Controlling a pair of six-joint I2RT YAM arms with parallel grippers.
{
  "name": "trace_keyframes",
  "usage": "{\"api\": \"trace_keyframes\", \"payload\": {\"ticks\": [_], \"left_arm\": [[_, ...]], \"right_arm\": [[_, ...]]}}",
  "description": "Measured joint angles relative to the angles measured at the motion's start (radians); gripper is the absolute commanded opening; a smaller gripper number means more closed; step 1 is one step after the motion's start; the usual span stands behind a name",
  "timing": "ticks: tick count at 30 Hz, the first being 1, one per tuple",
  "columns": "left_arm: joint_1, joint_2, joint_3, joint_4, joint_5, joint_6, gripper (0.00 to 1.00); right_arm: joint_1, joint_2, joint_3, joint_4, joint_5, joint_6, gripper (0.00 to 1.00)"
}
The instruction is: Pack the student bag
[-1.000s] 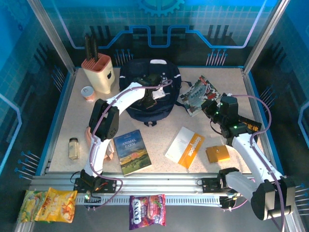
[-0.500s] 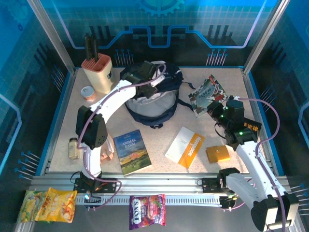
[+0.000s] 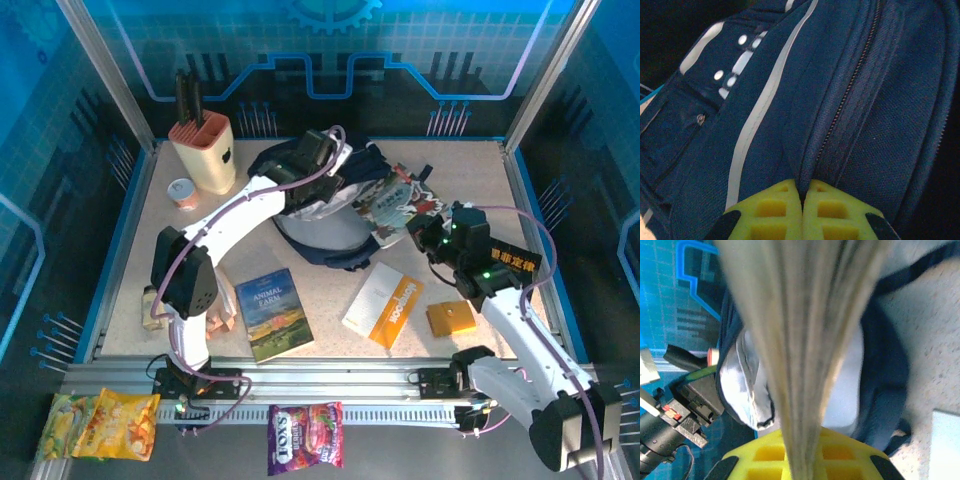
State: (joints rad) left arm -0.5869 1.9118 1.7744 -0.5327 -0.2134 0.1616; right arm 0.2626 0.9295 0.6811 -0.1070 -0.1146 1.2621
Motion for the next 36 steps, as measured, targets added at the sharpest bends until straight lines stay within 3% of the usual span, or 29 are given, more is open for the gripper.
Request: {"api": "trace_keyframes", "payload": {"ticks": [11, 23, 36], "left_arm": [[-0.025, -0.032, -0.005, 0.045, 0.000, -0.042, 0.00], [-0.026, -0.045, -0.011, 0.052, 0.006, -0.076, 0.00], [-0.026, -0.084, -0.045, 0.067, 0.013, -0.109, 0.00]], "right_arm": [[0.100, 0.229, 0.005, 0.287, -0.027, 0.134, 0.00], [0.144, 0.541, 0.105, 0.537, -0.025, 0.190, 0.01], [0.198, 0.861, 0.275, 0.624, 0.013, 0.280, 0.09]]}}
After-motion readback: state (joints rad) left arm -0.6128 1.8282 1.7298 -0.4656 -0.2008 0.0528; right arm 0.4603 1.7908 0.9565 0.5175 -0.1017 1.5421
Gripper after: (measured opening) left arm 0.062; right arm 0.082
